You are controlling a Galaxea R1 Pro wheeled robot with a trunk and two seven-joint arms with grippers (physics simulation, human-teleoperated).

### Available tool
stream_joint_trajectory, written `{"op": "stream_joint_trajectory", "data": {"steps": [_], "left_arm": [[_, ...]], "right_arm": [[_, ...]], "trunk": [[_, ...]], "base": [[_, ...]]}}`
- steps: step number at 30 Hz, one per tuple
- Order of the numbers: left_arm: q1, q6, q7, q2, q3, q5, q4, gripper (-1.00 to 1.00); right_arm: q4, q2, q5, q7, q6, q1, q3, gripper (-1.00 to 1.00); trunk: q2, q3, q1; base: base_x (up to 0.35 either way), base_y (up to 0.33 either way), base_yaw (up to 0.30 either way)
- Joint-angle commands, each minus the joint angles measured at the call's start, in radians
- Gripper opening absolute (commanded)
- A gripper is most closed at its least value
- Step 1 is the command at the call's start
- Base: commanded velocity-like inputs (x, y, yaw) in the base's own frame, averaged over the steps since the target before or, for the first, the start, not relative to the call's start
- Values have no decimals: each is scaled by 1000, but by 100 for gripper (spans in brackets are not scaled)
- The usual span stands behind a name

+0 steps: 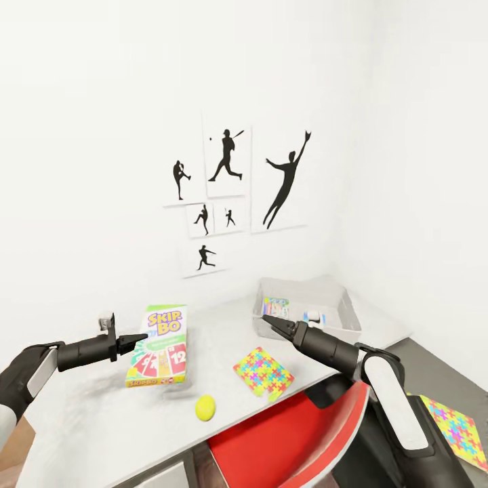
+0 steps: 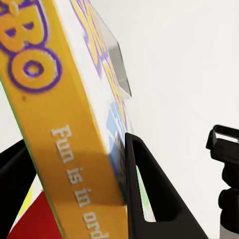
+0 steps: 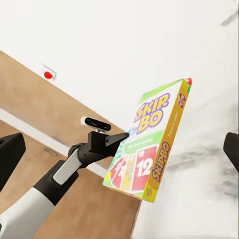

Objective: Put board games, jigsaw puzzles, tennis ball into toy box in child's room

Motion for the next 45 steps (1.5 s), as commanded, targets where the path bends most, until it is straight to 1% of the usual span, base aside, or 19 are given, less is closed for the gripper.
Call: {"op": "stream_joint_trajectory", "data": {"steps": [1,11,17,24,29,37,41,45], "left_arm": [[-1,8,-1,0,0,3,0,-100],[-1,7,0,0,2,2,0,-100],[0,7,0,2,2,2,0,-100],[-1,6,1,2,2,2,0,-100],[-1,6,0,3,2,2,0,-100],[0,6,0,2,2,3,0,-100],[-1,6,0,2,1,3,0,-100],[-1,6,1,2,1,3,0,-100]], "right_arm": [[0,-1,5,6,-1,-1,0,100],[0,-1,5,10,-16,-1,0,100],[0,-1,6,8,-16,-1,0,100],[0,-2,5,11,-15,-1,0,100],[0,-2,5,11,-15,-1,0,100],[0,-2,5,13,-15,-1,0,100],[0,-2,5,12,-15,-1,0,100],[0,-2,5,12,-15,-1,0,100]], "trunk": [[-2,-1,1],[-2,-1,1],[-2,-1,1],[-2,-1,1],[-2,-1,1],[-2,-1,1],[-2,-1,1],[-2,-1,1]], "base": [[0,-302,-6],[0,-303,10],[9,-293,201],[130,-176,42],[194,-117,100],[207,-14,75],[73,-1,39],[140,0,198]]}}
